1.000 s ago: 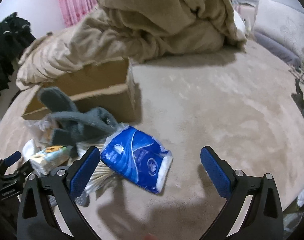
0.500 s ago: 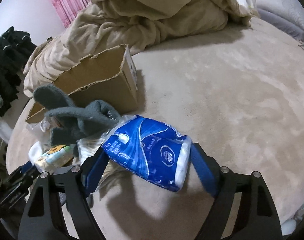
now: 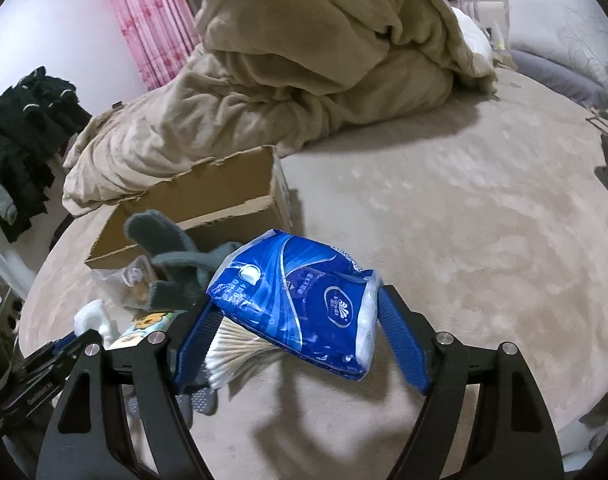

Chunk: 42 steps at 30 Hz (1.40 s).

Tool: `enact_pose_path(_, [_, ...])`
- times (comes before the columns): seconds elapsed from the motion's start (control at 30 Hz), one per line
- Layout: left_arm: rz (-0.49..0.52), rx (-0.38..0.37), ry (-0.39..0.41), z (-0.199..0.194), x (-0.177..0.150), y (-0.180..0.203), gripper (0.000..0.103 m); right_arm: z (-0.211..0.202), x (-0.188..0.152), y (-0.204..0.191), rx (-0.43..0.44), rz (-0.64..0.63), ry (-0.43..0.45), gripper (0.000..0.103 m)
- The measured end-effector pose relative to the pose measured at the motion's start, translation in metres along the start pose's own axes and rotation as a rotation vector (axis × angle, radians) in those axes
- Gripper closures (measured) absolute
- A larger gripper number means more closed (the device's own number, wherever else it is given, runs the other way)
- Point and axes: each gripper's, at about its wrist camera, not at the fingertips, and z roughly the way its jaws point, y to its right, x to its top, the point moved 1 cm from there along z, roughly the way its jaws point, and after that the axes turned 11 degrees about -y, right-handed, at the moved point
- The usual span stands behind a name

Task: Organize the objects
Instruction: 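Carry socks and blue pack into the cardboard box and open both grippers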

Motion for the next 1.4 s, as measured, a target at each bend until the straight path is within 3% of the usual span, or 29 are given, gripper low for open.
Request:
enact_pose_path(0.4, [0.03, -0.027, 0.107, -0.031, 0.006, 0.012, 0.083, -0.023, 0.002, -0.017, 0.018, -0.052, 0.083, 0.022])
enact_pose_path(0.7, [0.062, -0.082, 0.242, -0.087, 0.036, 0.028, 0.083, -0.064, 0.024, -0.048, 0.029, -0.146, 0.204, 0.022])
enact_pose_path(0.87, [0.08, -0.08, 0.292, -0.094, 0.062, 0.034, 0.083, -0.072, 0.047, -0.068, 0.004, -0.225, 0.263, 0.022])
enact_pose_path(1.13, [0.062, -0.108, 0.238, -0.062, 0.109, 0.027, 0.083, -0.027, 0.098, -0.08, 0.001, -0.328, 0.243, 0.022])
enact_pose_path(1.4, [0.061, -0.068, 0.174, -0.01, 0.137, 0.021, 0.083, 0.03, 0.112, -0.077, 0.02, -0.29, 0.12, 0.022])
